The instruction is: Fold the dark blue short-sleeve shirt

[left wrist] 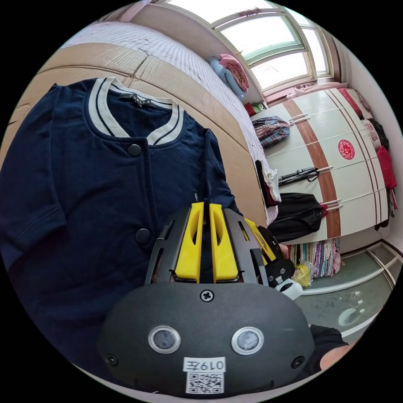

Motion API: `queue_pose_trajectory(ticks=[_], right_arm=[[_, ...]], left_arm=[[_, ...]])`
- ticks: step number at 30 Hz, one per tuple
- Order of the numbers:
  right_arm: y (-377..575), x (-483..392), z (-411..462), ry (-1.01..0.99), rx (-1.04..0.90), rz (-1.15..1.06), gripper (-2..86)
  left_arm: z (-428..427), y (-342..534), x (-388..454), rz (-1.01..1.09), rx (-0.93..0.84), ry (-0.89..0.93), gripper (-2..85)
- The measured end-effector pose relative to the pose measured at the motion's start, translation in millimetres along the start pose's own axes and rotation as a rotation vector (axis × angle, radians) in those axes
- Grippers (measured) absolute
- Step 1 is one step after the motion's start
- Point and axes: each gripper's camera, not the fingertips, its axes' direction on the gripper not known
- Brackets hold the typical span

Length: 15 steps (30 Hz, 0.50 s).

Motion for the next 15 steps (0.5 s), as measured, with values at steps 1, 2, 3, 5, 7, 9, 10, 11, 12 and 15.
queue_pose_trajectory(ticks=[1,2,3,5,7,9,10,11,12,15], right_arm=[[0.1,-1.5,0.7,0.003,-0.001,-0.002,0.3],[0.4,-4.1,2.0,0.006,-0.001,-0.005,0.2],[0.8,-6.1,3.2,0.012,-0.001,-0.006,0.2],[2.0,-8.5,5.1,0.012,-0.001,-0.007,0.1],[3.2,-11.4,6.8,0.016,-0.001,-0.012,0.1],[4.6,-17.3,10.0,0.033,-0.007,-0.033,0.0],[4.9,-19.2,11.1,0.039,-0.009,-0.04,0.0],[5.6,-22.4,12.8,0.049,-0.01,-0.05,0.0],[6.3,-24.6,14.6,0.052,-0.012,-0.053,0.1],[9.8,-26.4,17.7,0.055,-0.01,-0.038,0.2]], left_arm=[[-1.8,0.5,-0.3,0.004,0.004,0.0,1.5],[-4.7,0.8,-0.4,0.013,0.004,0.001,1.5],[-8.3,0.9,-0.5,0.016,0.007,0.0,1.4],[-15.0,0.7,0.5,0.027,0.019,0.002,1.5],[-20.2,-0.6,1.7,0.034,0.015,-0.002,1.6],[-25.9,-1.5,1.0,0.03,0.014,0.018,1.6],[-26.4,-2.2,0.6,0.027,0.006,0.012,1.6],[-25.9,-4.5,-0.4,0.026,-0.012,-0.01,1.7],[-23.7,-7.8,-2.4,0.025,-0.03,-0.027,1.7],[-19.3,-17.8,-8.9,0.013,-0.053,-0.028,1.7]])
